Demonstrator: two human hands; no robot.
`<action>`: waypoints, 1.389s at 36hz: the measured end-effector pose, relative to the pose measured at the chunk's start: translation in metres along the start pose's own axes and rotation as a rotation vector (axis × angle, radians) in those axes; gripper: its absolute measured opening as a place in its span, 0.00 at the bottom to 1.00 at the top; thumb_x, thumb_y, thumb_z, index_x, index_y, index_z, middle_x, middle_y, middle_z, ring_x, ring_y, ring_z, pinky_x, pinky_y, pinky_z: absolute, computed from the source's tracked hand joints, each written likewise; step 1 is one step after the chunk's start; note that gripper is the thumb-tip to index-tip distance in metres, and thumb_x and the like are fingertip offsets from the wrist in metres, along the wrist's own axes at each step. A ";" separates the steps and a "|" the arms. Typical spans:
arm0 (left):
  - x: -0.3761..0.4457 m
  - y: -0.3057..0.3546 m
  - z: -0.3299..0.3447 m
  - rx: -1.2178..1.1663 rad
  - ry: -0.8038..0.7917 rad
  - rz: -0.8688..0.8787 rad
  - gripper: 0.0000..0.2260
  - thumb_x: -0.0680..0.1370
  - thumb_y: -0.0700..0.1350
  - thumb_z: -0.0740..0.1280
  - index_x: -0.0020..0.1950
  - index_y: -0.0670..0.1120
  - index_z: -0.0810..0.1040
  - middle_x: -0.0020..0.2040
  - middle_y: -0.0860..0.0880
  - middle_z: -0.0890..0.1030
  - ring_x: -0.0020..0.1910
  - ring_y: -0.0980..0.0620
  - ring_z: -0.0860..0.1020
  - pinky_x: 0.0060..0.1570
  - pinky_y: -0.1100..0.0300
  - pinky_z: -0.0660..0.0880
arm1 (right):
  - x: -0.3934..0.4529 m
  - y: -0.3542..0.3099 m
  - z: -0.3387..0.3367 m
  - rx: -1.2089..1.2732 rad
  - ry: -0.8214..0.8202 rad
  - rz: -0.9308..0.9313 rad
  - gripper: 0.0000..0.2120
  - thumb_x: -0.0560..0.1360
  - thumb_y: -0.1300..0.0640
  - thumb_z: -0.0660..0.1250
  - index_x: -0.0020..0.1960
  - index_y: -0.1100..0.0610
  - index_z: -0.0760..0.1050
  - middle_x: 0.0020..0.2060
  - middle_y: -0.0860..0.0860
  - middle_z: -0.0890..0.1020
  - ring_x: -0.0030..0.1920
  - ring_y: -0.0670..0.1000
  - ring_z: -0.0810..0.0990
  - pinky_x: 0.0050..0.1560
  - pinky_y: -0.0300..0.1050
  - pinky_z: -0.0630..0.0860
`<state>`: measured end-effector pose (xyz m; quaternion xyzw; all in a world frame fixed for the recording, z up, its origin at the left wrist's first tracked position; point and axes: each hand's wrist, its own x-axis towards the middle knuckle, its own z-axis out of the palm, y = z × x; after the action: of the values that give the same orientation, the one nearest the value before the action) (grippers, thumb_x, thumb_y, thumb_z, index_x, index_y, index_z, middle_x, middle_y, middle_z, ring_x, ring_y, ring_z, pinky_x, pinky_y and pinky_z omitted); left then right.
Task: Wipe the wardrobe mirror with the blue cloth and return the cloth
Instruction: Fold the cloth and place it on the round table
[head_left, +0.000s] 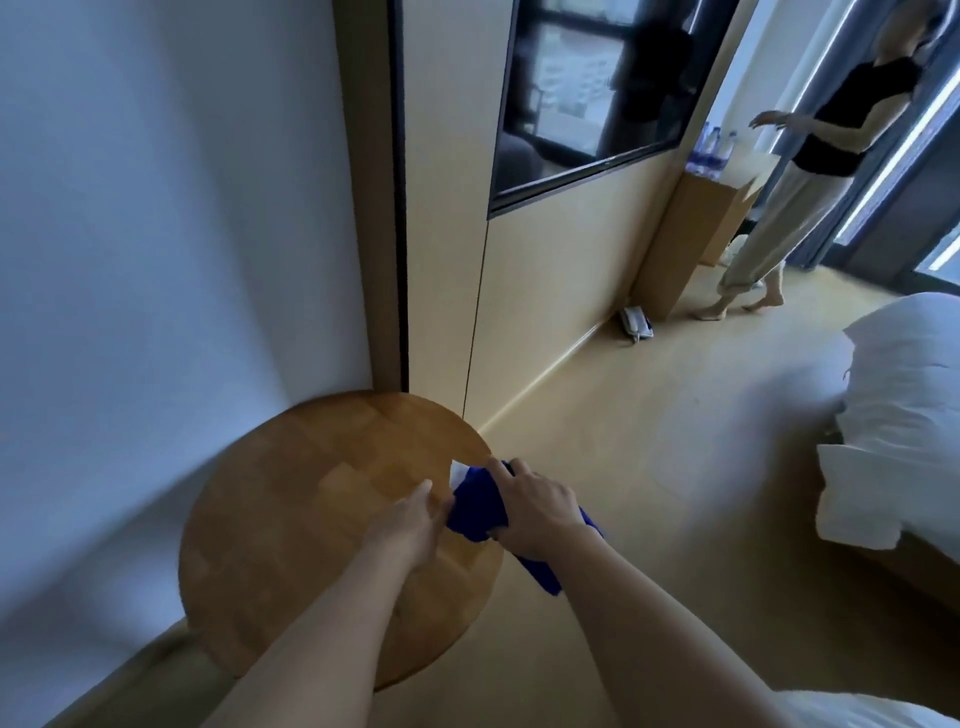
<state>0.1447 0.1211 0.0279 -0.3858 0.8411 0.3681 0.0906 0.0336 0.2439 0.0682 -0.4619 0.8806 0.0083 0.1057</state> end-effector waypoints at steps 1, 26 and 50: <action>0.009 0.001 -0.002 -0.064 -0.019 0.006 0.28 0.79 0.62 0.48 0.76 0.51 0.55 0.71 0.47 0.68 0.67 0.46 0.70 0.62 0.52 0.68 | 0.013 -0.001 0.000 -0.003 0.000 -0.022 0.38 0.71 0.48 0.69 0.73 0.49 0.50 0.63 0.52 0.70 0.55 0.58 0.77 0.47 0.52 0.75; 0.135 -0.054 -0.030 -1.101 0.125 -0.343 0.15 0.72 0.39 0.72 0.57 0.40 0.74 0.53 0.39 0.81 0.50 0.42 0.81 0.52 0.48 0.78 | 0.237 -0.043 0.043 -0.034 -0.276 -0.622 0.48 0.69 0.51 0.72 0.75 0.44 0.41 0.63 0.50 0.73 0.58 0.54 0.76 0.49 0.51 0.77; 0.234 -0.164 0.036 -1.201 0.588 -0.740 0.20 0.76 0.32 0.59 0.67 0.45 0.69 0.60 0.43 0.75 0.54 0.46 0.77 0.50 0.51 0.77 | 0.351 -0.089 0.188 -0.182 -0.290 -0.929 0.42 0.70 0.42 0.69 0.74 0.59 0.52 0.65 0.53 0.69 0.64 0.54 0.67 0.63 0.49 0.65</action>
<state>0.0971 -0.0613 -0.1899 -0.7077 0.3019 0.5899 -0.2451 -0.0536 -0.0715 -0.1764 -0.8072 0.5533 0.1014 0.1788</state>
